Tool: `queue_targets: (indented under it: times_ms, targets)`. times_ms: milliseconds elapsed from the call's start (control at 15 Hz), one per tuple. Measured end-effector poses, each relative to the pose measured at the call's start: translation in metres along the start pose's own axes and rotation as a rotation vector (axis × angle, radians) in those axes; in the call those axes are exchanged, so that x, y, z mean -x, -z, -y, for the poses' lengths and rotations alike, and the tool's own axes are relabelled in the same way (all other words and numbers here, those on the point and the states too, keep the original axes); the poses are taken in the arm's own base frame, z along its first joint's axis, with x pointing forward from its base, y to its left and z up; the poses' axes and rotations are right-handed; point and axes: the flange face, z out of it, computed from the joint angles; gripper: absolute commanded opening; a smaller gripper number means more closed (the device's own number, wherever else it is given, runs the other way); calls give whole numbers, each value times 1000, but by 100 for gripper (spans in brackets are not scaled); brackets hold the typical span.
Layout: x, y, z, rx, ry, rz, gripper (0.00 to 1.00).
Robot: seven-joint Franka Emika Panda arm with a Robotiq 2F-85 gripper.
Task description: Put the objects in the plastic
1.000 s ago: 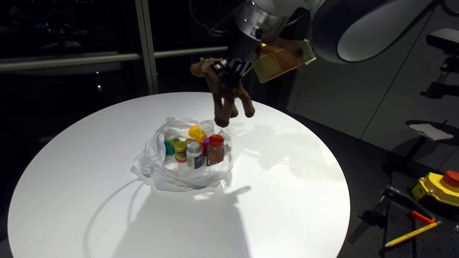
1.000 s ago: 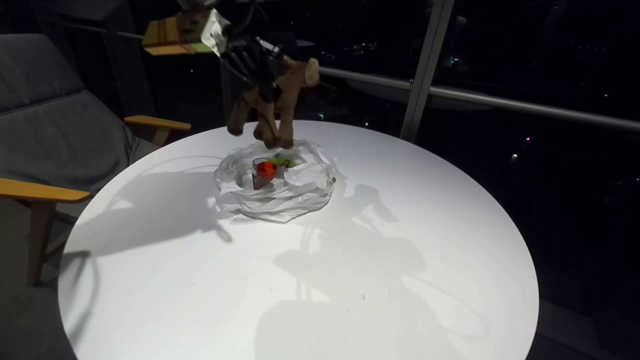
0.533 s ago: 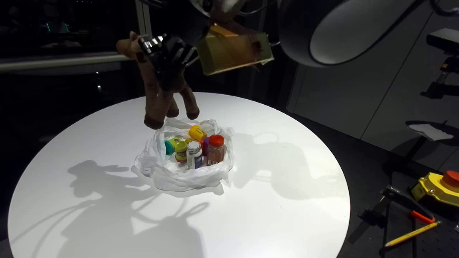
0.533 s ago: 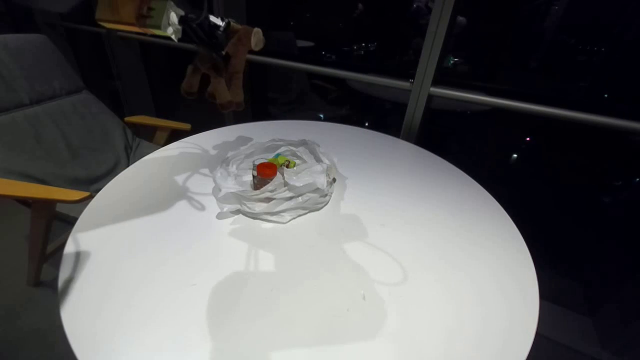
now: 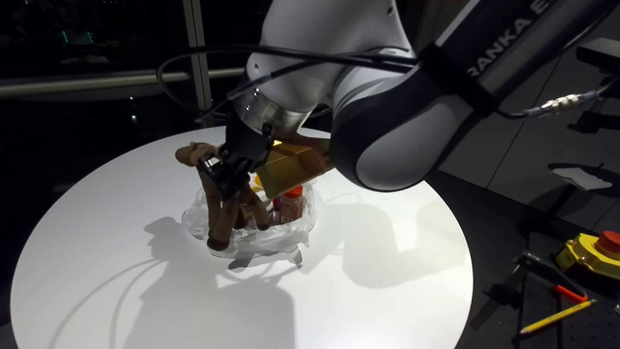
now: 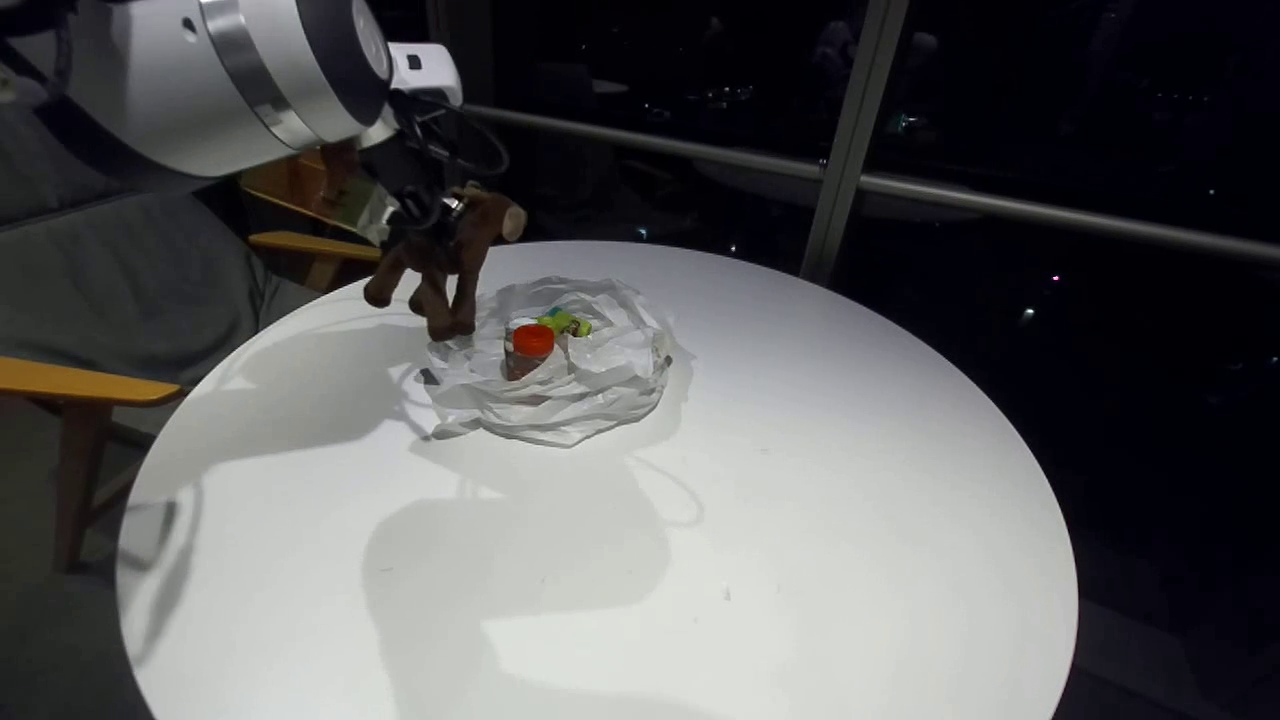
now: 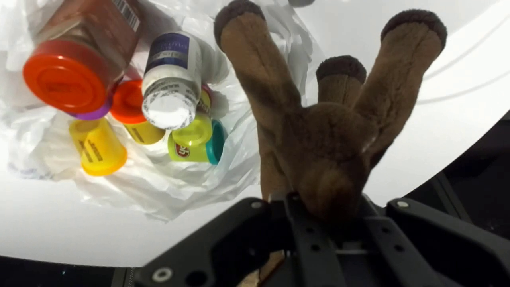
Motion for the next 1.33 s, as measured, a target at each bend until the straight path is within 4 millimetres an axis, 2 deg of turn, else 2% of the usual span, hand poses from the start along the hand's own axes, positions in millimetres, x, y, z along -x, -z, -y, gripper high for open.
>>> queue_targets:
  times_ms: [200,400,600,867,933,1067,1333]
  targets:
    - [-6,-19,-5,-14,-10,7,9]
    - [-19,-26,-18,-9,-29,-9,9]
    - [-23,-34,-40,2,-52,-3,9]
    - [-14,-53,-73,17,-88,35,11]
    - [-11,-57,-80,19,-97,43,37]
    - [-13,-61,-94,20,-117,50,45]
    - [-20,-60,-110,12,-150,50,77]
